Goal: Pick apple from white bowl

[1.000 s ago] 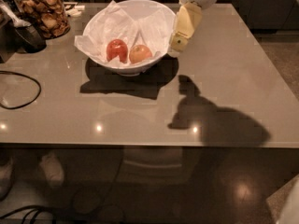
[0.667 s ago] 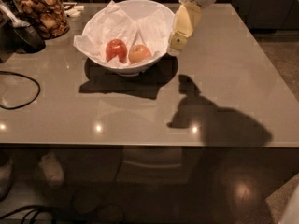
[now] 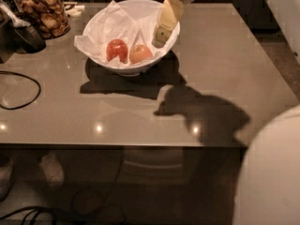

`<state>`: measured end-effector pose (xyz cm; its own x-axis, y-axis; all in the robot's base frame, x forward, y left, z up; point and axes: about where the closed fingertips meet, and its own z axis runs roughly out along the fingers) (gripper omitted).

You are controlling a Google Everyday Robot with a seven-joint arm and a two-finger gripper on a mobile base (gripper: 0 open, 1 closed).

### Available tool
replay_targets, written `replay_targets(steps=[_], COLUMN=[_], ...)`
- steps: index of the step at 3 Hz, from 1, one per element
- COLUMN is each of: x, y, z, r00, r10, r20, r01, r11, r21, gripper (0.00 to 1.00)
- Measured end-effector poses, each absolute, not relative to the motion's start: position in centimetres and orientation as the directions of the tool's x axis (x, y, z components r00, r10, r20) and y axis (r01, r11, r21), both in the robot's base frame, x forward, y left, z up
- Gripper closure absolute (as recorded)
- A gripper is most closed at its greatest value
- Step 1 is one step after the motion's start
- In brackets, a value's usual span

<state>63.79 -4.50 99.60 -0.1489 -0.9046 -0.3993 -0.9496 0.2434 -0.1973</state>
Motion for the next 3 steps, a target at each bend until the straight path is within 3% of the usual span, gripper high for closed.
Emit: replay_targets(steps=[3], x=[68.4], y=[-2.2], z=[97.8], r00=[-0.143], r10=[-0.906], r20=[-0.397], r01=[-0.955], r11=[0.231], r21=[-0.184], gripper=[0.03])
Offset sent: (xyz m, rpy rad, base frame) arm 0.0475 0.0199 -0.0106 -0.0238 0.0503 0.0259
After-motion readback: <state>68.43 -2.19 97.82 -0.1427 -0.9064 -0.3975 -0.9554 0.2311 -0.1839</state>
